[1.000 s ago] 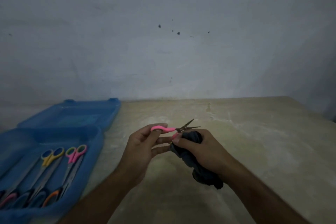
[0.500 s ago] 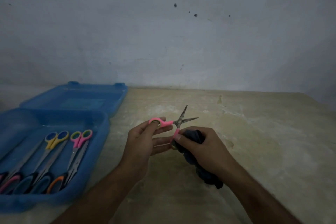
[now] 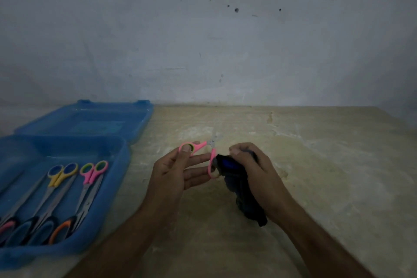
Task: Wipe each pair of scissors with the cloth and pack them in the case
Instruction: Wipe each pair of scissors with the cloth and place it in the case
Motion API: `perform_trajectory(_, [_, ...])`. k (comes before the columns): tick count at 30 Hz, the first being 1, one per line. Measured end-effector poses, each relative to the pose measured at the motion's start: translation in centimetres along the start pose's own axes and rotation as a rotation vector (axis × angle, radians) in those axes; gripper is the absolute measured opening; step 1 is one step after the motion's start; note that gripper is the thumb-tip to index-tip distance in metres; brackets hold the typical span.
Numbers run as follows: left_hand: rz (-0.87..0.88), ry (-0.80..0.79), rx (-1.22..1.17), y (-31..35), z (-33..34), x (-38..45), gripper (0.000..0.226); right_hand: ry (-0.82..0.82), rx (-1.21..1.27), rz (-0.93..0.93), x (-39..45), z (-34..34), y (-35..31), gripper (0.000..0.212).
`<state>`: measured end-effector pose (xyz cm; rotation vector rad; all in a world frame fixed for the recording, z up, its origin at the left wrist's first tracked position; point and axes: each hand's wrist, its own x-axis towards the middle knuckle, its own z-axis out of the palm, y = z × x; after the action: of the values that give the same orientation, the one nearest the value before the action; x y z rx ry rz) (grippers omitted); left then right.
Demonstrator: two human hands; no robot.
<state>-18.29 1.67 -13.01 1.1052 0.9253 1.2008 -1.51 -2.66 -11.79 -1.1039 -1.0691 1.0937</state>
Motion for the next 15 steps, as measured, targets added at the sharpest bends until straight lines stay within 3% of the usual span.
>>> perform_trajectory(4, [0.026,0.013,0.024,0.0,0.0,-0.1,0.031,0.151,-0.110,-0.092,0.2,-0.8,-0.3,0.012])
perform_trajectory(7, [0.061,0.008,0.055,0.0,0.0,-0.4,0.030,0.205,-0.377,-0.267,-0.1,-1.4,-0.1,0.028])
perform_trajectory(12, [0.129,-0.018,0.131,-0.1,0.6,-1.2,0.029,0.152,-0.671,-0.626,-0.3,-0.7,0.7,0.028])
perform_trajectory(15, [0.166,-0.061,0.168,-0.2,0.8,-1.7,0.031,0.180,-0.836,-0.699,0.2,-0.3,1.7,0.015])
